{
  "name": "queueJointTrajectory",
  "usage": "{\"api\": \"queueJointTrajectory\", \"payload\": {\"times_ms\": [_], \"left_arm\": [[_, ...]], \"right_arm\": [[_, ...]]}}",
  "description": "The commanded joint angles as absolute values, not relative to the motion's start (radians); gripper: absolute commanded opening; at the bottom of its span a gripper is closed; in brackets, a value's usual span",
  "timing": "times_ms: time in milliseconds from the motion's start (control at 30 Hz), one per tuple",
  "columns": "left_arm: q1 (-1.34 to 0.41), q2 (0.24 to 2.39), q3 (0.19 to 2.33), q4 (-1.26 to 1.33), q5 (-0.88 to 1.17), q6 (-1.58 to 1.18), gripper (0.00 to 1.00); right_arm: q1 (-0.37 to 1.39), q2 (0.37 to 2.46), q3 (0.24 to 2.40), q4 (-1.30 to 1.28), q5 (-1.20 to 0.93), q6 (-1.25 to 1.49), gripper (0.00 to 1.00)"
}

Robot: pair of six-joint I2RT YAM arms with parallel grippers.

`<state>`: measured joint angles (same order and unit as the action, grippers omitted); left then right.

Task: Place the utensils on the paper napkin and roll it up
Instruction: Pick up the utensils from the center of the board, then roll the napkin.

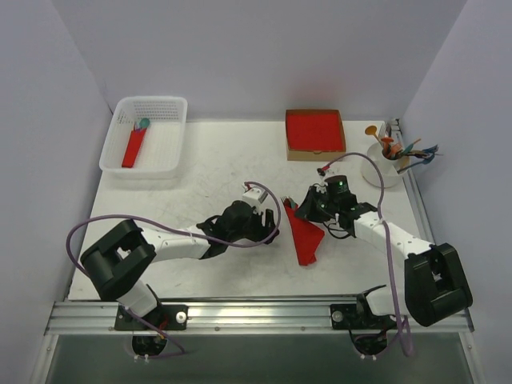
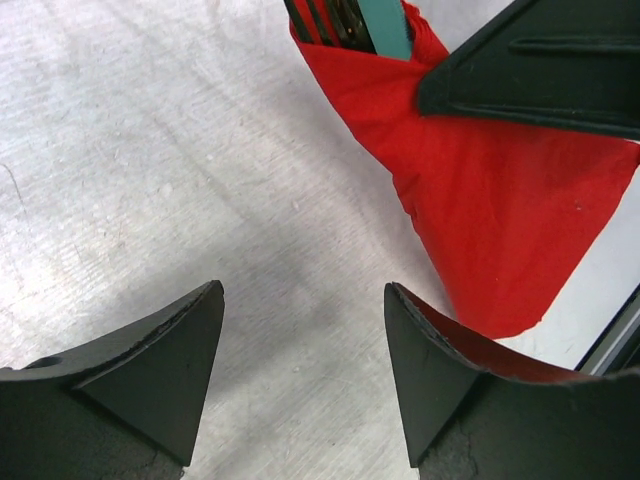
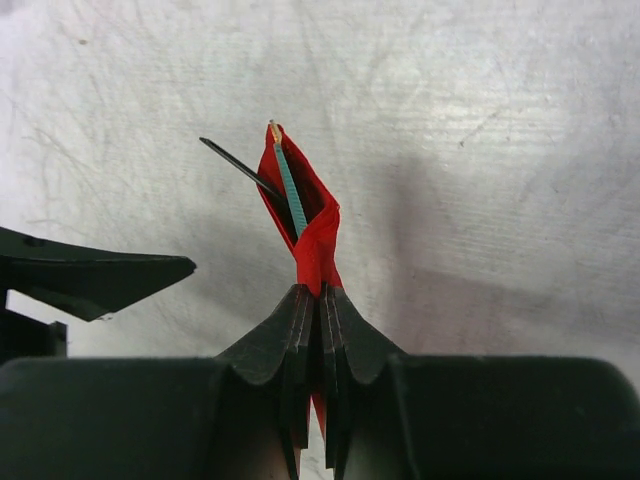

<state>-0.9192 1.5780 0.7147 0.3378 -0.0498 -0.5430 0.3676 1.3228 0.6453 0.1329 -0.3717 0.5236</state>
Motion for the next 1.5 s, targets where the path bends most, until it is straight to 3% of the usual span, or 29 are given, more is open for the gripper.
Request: {"api": "queueJointTrajectory", "payload": {"times_ms": [0, 567, 700, 1467], "left_arm": [[-0.905, 1.528, 0.716, 0.451, -0.034, -0.558, 0.74], [-0.867, 1.506, 0.595, 0.851, 0.026, -0.635, 0.83], [-0.865, 1.500, 0.615, 0.894, 0.044, -0.656, 0.93], [-0.758, 1.463, 0.670, 1.170, 0.239, -0.788, 0.92]], "right_arm": [[0.371, 1.266, 0.718, 0.095, -0.394, 0.523, 0.00], [0.374, 1.221, 0.864, 0.028, -0.436, 0.561, 0.00], [0.374, 1.207, 0.897, 0.018, -0.445, 0.572, 0.00], [0.383, 1.118, 1.052, 0.037, -0.551, 0.684, 0.00]]}}
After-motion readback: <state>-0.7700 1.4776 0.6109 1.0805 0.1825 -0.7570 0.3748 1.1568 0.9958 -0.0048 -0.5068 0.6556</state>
